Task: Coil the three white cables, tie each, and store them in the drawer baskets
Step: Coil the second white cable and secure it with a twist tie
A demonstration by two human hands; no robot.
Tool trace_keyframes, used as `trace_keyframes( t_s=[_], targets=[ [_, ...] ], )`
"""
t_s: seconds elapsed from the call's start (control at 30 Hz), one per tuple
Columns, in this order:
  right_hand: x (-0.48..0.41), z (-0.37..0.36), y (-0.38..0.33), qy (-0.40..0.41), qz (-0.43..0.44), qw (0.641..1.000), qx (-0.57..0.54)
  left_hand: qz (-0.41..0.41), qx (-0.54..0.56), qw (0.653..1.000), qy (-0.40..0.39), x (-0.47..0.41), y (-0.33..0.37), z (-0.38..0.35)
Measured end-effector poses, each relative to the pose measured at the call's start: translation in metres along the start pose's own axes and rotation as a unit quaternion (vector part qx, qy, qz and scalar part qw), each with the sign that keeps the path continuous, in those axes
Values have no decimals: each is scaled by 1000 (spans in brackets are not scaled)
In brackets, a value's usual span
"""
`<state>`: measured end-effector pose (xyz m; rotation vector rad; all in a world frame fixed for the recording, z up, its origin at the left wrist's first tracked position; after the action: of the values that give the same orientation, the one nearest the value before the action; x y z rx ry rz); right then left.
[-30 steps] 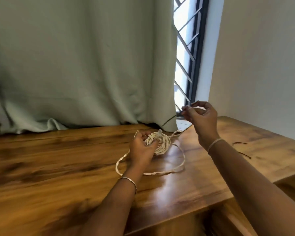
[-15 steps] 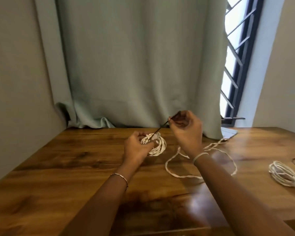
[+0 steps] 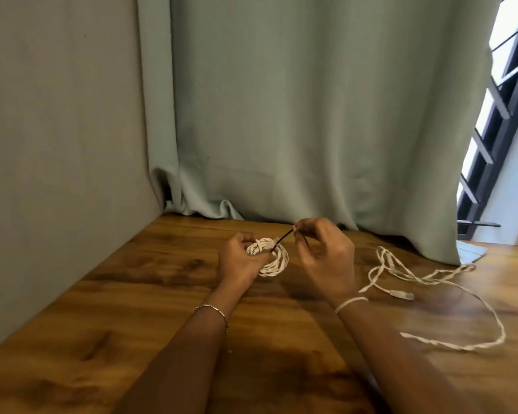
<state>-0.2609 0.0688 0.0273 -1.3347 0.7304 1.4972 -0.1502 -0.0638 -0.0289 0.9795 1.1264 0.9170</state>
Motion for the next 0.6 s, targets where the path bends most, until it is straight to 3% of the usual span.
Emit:
trace_keyframes(
  t_s=[0.23, 0.6],
  targets=[
    [10, -18, 11, -4, -67, 997, -37, -13, -34, 999, 14, -7, 1, -5],
    [22, -21, 11, -67, -29, 997, 26, -32, -17, 999, 9, 0, 6, -7]
  ],
)
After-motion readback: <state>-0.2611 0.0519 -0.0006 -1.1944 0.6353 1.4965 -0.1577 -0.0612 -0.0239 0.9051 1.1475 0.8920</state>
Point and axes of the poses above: each hand's wrist, its own x-axis away from the middle knuckle, its own z-axis out of the back of the hand, y = z × x, the point moved 4 cm from there along -x, towards the middle knuckle
